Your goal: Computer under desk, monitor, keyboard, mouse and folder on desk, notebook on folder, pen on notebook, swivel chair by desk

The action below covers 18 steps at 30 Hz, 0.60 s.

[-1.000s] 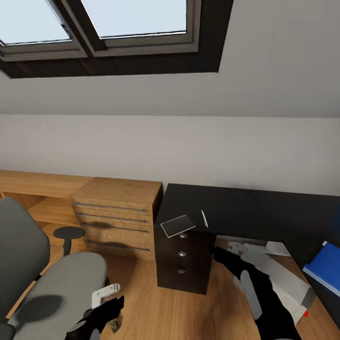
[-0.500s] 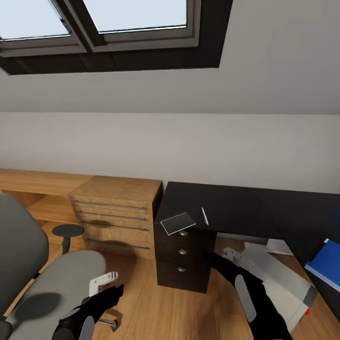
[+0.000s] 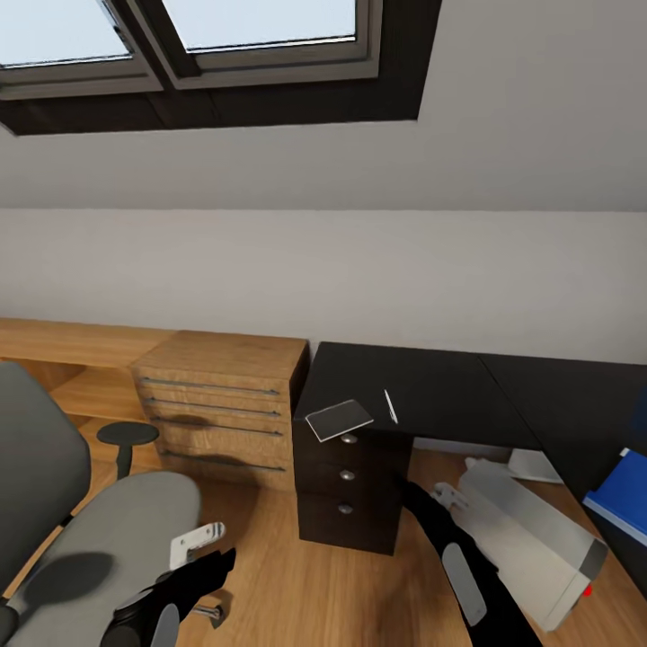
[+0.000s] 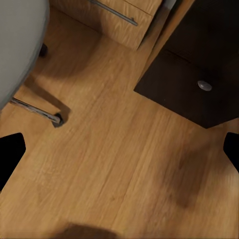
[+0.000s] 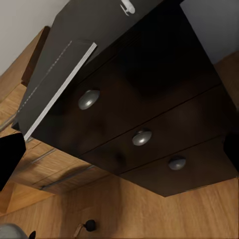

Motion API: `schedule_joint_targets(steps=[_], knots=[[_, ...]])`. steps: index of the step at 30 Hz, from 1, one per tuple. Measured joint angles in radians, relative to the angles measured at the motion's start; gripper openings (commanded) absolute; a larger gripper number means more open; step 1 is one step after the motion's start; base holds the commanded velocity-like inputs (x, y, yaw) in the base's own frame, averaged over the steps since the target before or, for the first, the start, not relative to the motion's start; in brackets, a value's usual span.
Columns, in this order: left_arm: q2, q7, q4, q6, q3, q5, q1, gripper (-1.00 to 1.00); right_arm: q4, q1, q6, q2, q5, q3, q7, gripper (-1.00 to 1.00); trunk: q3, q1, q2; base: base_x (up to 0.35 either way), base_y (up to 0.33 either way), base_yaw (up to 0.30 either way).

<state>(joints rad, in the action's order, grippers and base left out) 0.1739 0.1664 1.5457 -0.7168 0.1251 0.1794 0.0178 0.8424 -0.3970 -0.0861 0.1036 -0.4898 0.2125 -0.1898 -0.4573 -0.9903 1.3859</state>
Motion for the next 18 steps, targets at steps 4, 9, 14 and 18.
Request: schedule_joint_targets(steps=[4, 9, 14, 18], knots=[[0.000, 0.000, -0.002, 0.000, 0.000, 0.000, 0.000, 1.00, -0.005, 0.000, 0.015, -0.003, -0.005, 0.000, -0.049, 1.00, -0.013, -0.015, 0.028, 0.000, 0.000, 0.000], [0.000, 0.000, -0.002, 0.000, 0.000, 0.001, 0.000, 1.00, -0.006, 0.002, 0.015, -0.001, -0.007, -0.001, -0.059, 1.00, -0.028, -0.035, 0.063, 0.000, 0.000, 0.000], [0.000, 0.000, -0.002, 0.000, 0.000, 0.001, 0.000, 1.00, -0.006, 0.002, 0.015, 0.002, -0.007, -0.001, -0.060, 1.00, -0.044, -0.054, 0.098, 0.000, 0.000, 0.046], [0.000, 0.000, -0.002, 0.000, 0.000, 0.001, 0.001, 1.00, -0.006, 0.001, 0.016, 0.003, -0.006, -0.001, -0.060, 1.00, -0.056, -0.069, 0.126, 0.000, 0.000, 0.241]])
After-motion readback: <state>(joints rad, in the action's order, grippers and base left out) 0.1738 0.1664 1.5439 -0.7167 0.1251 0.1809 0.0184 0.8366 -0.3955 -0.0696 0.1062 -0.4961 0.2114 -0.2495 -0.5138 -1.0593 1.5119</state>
